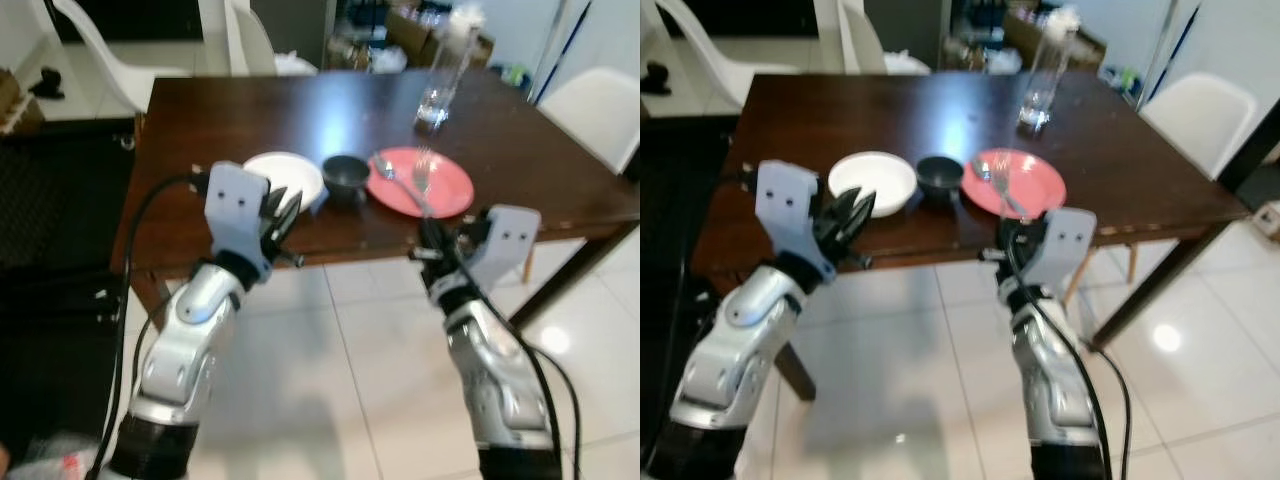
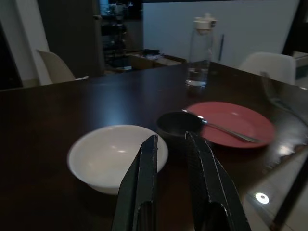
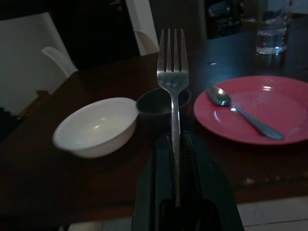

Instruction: Setting the table

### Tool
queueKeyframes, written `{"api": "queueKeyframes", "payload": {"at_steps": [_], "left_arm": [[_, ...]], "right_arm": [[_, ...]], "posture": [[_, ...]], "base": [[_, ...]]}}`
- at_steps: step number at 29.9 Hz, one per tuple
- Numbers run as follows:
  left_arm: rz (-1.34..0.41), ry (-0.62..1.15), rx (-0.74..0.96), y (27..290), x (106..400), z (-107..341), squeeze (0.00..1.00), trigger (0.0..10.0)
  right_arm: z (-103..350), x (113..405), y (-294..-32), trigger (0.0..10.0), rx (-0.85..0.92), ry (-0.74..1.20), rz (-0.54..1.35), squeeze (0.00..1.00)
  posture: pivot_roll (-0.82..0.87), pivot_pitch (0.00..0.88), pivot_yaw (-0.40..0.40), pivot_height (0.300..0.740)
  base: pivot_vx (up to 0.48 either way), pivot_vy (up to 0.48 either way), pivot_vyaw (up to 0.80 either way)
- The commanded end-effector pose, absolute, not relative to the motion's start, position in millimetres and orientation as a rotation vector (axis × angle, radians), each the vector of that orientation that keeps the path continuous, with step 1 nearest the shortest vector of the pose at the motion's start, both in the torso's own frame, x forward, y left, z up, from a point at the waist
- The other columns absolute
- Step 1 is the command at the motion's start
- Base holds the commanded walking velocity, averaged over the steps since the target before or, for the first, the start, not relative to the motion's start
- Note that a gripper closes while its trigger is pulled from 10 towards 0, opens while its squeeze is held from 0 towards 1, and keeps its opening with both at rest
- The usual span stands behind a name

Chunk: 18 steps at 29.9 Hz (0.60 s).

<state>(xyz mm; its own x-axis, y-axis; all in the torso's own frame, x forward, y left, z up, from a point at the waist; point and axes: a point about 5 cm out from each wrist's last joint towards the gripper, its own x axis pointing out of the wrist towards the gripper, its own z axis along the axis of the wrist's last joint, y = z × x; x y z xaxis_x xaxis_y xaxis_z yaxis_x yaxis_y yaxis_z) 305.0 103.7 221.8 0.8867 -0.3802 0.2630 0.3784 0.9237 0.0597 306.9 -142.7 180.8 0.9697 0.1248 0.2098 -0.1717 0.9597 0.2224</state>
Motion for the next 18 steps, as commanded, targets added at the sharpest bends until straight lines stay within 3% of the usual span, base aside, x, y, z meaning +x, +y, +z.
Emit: {"api": "queueKeyframes", "payload": {"at_steps": [1, 18], "left_arm": [[-0.409, -0.261, 0.01, 99.5, 304.0, 218.3, 0.0, 10.0], [-0.414, -0.242, 0.007, 101.3, 303.1, 215.8, 0.0, 10.0]], "right_arm": [[178.9, 305.9, -148.9, 10.0, 0.237, -0.192, 0.127, 0.0], [179.4, 304.6, -147.8, 10.0, 0.236, -0.19, 0.13, 0.0]], "posture": [[-0.02, 0.042, 0.035, 0.74], [-0.02, 0.05, 0.037, 0.74]], "base": [[0.431, 0.0, 0.0], [0.386, 0.0, 0.0]]}}
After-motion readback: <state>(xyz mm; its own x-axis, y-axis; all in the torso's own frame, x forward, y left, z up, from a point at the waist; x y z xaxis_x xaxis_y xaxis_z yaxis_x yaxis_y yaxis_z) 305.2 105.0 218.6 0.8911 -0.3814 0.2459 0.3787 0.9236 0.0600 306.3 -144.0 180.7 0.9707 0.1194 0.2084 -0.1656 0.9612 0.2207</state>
